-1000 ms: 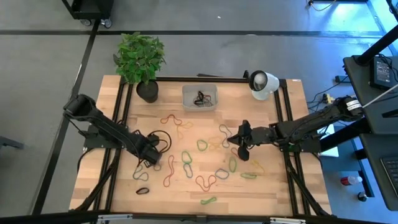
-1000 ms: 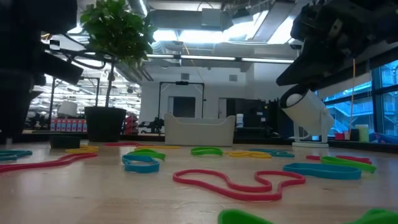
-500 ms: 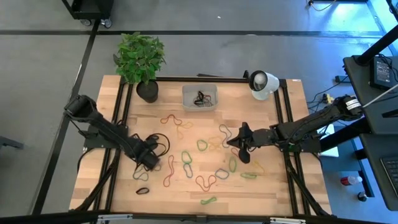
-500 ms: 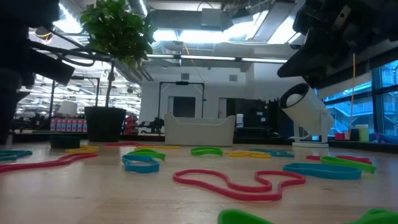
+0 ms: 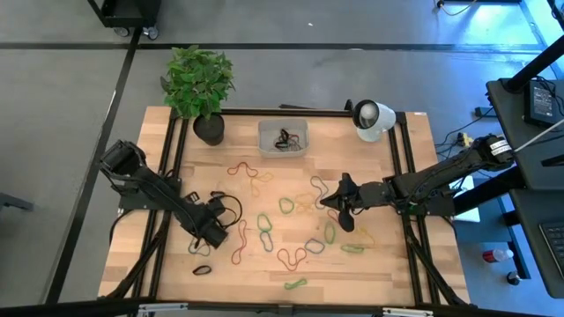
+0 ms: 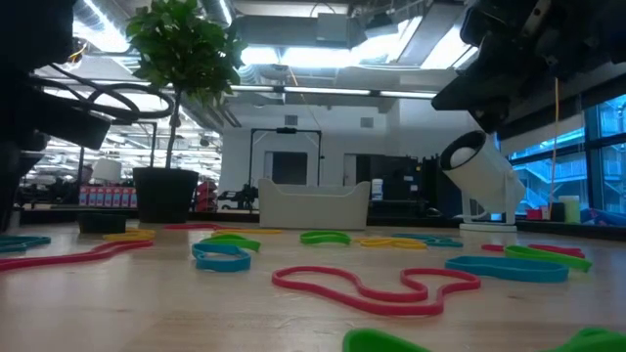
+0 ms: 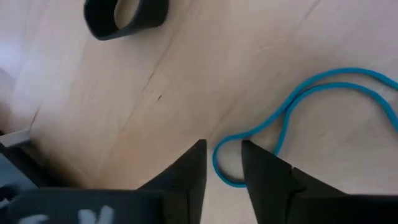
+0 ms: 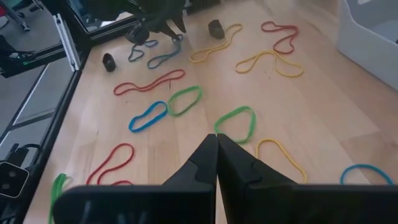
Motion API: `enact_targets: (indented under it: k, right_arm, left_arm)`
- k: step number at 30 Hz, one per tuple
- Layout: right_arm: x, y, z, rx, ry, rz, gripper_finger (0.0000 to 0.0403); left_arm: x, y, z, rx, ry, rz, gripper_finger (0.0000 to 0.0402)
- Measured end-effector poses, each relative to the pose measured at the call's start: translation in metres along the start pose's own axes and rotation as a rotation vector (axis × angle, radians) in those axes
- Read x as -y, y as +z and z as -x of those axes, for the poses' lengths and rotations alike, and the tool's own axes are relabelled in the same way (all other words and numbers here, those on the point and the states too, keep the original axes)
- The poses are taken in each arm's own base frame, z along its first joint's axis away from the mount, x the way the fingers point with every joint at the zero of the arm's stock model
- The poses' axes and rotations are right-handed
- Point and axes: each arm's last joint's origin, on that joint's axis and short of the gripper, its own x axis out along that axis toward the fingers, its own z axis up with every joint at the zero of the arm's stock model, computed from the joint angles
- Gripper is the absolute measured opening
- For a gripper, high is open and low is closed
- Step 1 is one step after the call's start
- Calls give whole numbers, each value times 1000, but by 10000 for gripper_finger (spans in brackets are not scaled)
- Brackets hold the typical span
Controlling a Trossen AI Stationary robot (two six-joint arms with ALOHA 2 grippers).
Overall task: Pick and place rubber bands into bin
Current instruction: Put the blue rubber band into the gray bin
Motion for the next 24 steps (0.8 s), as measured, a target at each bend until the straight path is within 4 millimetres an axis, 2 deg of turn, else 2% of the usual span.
enact_targets:
  k: [6,10,13,24]
  right_arm:
    - [-1,2,0,21,10,22,10]
    - [-1,3,0,26,12,39,10]
    - [-1,3,0,28,13,37,10]
    - [-1,3,0,27,13,34,10]
  left_arm:
    - [1,1,3,5,-52,-10,13]
    - [1,2,12,19,-99,-9,2]
    - [7,7,27,52,-170,-14,2]
    - [20,24,70,242,-210,-140,1]
